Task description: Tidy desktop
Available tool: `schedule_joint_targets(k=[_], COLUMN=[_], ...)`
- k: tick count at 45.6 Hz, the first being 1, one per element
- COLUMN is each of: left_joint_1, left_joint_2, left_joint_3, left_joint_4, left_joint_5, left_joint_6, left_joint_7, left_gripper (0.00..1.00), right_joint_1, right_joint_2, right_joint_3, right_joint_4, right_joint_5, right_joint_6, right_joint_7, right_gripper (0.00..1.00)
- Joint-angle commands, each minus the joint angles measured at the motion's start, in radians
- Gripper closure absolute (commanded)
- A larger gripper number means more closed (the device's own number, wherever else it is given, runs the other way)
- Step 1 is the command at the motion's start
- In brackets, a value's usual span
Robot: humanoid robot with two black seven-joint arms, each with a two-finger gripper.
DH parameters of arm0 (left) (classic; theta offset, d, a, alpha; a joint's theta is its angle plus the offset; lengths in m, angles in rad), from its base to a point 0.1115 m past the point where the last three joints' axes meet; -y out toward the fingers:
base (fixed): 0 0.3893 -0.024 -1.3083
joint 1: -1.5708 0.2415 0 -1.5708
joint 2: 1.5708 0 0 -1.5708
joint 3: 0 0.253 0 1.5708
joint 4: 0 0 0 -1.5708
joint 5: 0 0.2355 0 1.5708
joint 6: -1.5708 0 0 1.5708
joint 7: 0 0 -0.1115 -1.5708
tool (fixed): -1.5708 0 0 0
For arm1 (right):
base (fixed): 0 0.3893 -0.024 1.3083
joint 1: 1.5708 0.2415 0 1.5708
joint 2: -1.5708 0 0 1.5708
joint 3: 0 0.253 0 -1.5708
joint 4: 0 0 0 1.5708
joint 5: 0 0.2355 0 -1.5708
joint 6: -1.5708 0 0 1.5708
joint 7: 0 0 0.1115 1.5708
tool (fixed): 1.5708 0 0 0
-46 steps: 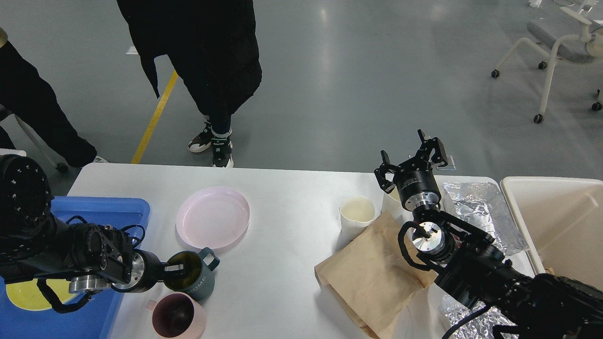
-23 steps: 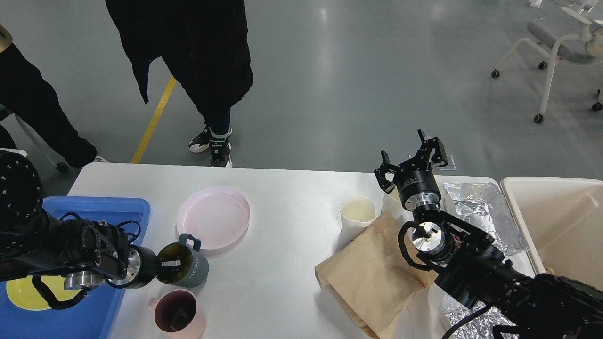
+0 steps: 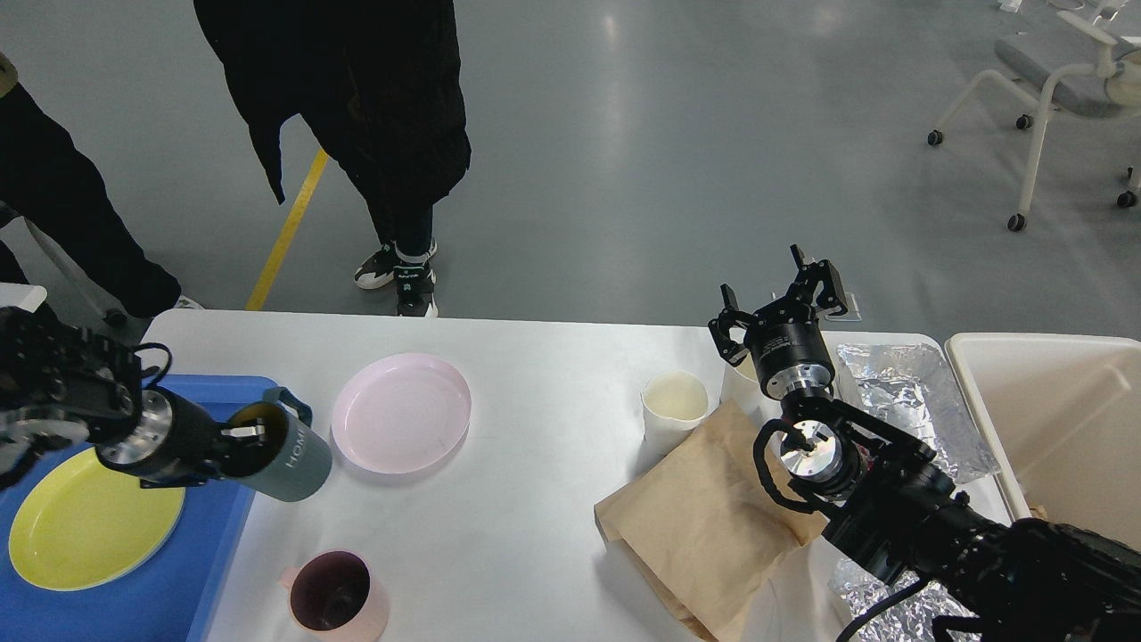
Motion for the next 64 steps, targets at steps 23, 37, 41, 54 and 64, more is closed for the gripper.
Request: schedule_joint_targets(k=[23, 37, 41, 54, 64], left_joint_1=[-0.685, -0.491, -0.439, -0.391, -0.366], left_joint_2=[0.624, 0.969, 1.0, 1.055, 1.026], left_joint_3=[0.09, 0.038, 0.04, 0.034, -0.094], left_joint_4=[0.062, 0.193, 0.188, 0.129, 0.133], left_joint_5=[0.63, 0.84, 0.84, 0.827, 0.822], left_joint_6=[-0.606, -0.435, -0.332, -0.157, -0.149], left_joint_7=[-0.006, 0.066, 0.077, 0.117, 0.154], left_gripper=[1.0, 1.0, 1.0, 1.0, 1.0], right_joint_1=[0.0, -0.001, -0.001, -0.001, -0.001], right_joint_2=[0.0, 0.0, 0.0, -0.002, 0.0], right_joint_3=[0.0, 0.0, 0.0, 0.0, 0.0], right_joint_4=[0.001, -0.001, -0.001, -0.002, -0.001], right_joint_5=[-0.001, -0.001, 0.001, 0.001, -0.001], right_joint_6=[0.0, 0.0, 0.0, 0.0, 0.0], right_joint_7=[0.0, 0.0, 0.0, 0.0, 0.0], right_gripper=[0.0, 0.0, 0.0, 0.0, 0.0])
